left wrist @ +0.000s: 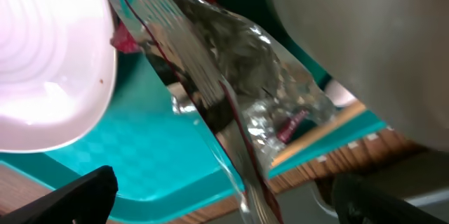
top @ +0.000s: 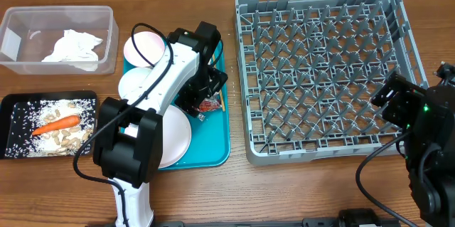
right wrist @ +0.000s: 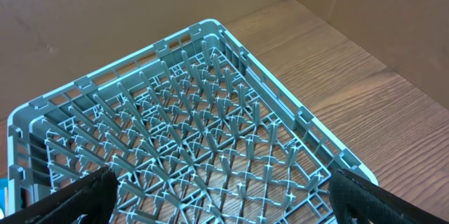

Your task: Sort waste into correct bins and load items into the dishwasher rack

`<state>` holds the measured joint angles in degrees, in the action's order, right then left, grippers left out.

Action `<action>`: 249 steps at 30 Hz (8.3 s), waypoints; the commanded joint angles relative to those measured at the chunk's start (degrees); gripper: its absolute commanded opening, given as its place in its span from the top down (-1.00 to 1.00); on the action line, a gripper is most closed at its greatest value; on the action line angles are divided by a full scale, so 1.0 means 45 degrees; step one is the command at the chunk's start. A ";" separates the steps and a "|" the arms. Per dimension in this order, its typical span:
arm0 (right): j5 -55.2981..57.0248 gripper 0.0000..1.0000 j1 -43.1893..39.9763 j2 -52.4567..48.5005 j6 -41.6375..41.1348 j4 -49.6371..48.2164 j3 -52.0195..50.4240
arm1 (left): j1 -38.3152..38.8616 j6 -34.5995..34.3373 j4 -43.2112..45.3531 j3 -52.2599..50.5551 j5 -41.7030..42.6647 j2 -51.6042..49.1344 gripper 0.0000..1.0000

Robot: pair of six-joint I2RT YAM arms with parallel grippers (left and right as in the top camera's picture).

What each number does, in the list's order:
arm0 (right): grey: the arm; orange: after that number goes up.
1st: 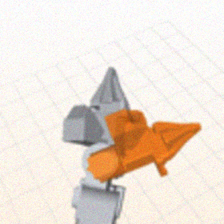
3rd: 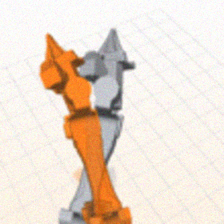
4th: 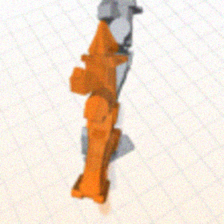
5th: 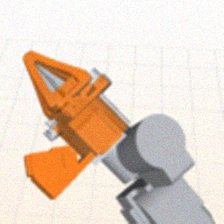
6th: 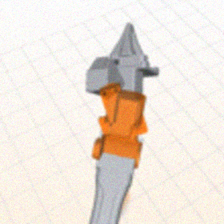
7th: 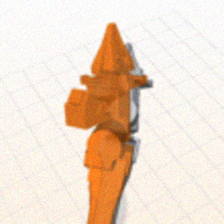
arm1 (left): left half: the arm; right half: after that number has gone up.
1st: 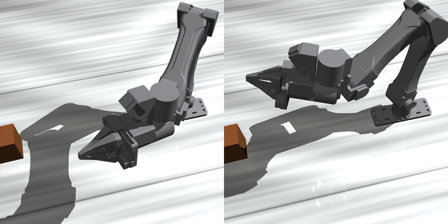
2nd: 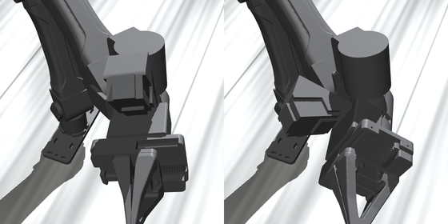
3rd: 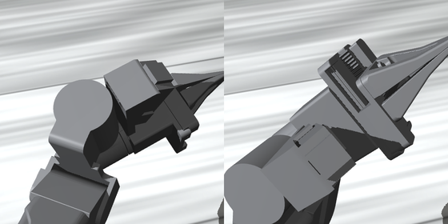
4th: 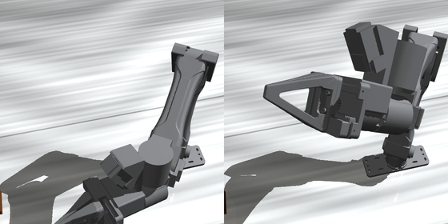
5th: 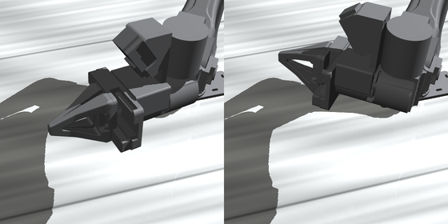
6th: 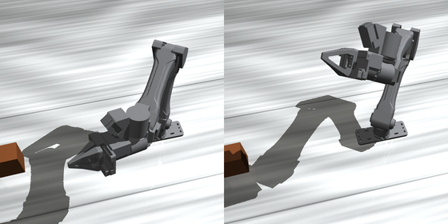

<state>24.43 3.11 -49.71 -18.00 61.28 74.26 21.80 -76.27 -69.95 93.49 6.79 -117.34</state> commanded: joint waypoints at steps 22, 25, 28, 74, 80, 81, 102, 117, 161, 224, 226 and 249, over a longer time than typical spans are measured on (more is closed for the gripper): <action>0.0180 -0.99 0.0053 0.0102 -0.0097 -0.0053 0.0345 | 0.0092 0.2006 0.0840 -0.1078 -0.0063 -0.0092 0.35; 0.0185 -1.00 0.0053 0.0102 -0.0092 -0.0049 0.0345 | 0.0087 0.2336 0.0695 -0.1078 0.0058 -0.0092 0.64; 0.0180 -1.00 0.0053 0.0097 -0.0097 -0.0053 0.0345 | 0.0087 0.2361 0.0452 -0.1073 0.0141 -0.0087 0.91; 0.0185 -1.00 0.0053 0.0102 -0.0092 -0.0053 0.0345 | -0.2735 0.3531 0.2123 0.0078 -0.2749 0.4600 0.92; 0.0185 -1.00 0.0053 0.0102 -0.0092 -0.0053 0.0345 | -0.5382 0.3580 0.4609 0.0073 -0.2744 0.4585 0.92; 0.0185 -1.00 0.0053 0.0102 -0.0092 -0.0049 0.0345 | -0.5804 0.3580 0.5090 0.0073 -0.2744 0.4580 0.92; 0.0180 -1.00 0.0053 0.0102 -0.0092 -0.0049 0.0345 | -1.0278 0.5673 1.1540 0.0073 -0.2667 0.1146 -1.00; 0.0180 -1.00 0.0053 0.0097 -0.0097 -0.0049 0.0345 | -1.1021 0.7533 0.9462 0.2171 0.3424 0.2754 -1.00; 0.0185 -1.00 0.0053 0.0102 -0.0092 -0.0053 0.0345 | -0.5192 0.9962 0.0097 0.2166 -0.5571 0.3740 -1.00; -0.5144 -0.99 0.6625 -0.8335 0.0146 -0.4235 0.3963 | -0.7723 0.9612 -0.0486 0.2166 -0.3837 0.3740 -1.00; -0.4333 -0.99 0.7179 -0.9141 0.0539 -0.4367 0.4600 | -0.7723 0.9612 -0.0486 0.2166 -0.3837 0.3740 -1.00; -0.5348 -0.99 0.8218 -1.5110 0.0680 -0.8374 0.5280 | -0.7723 0.9612 -0.0486 0.2166 -0.3837 0.3740 -1.00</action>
<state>0.89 38.98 -115.07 -15.20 23.92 96.86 -12.86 -31.88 -72.23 102.69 -10.70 -100.53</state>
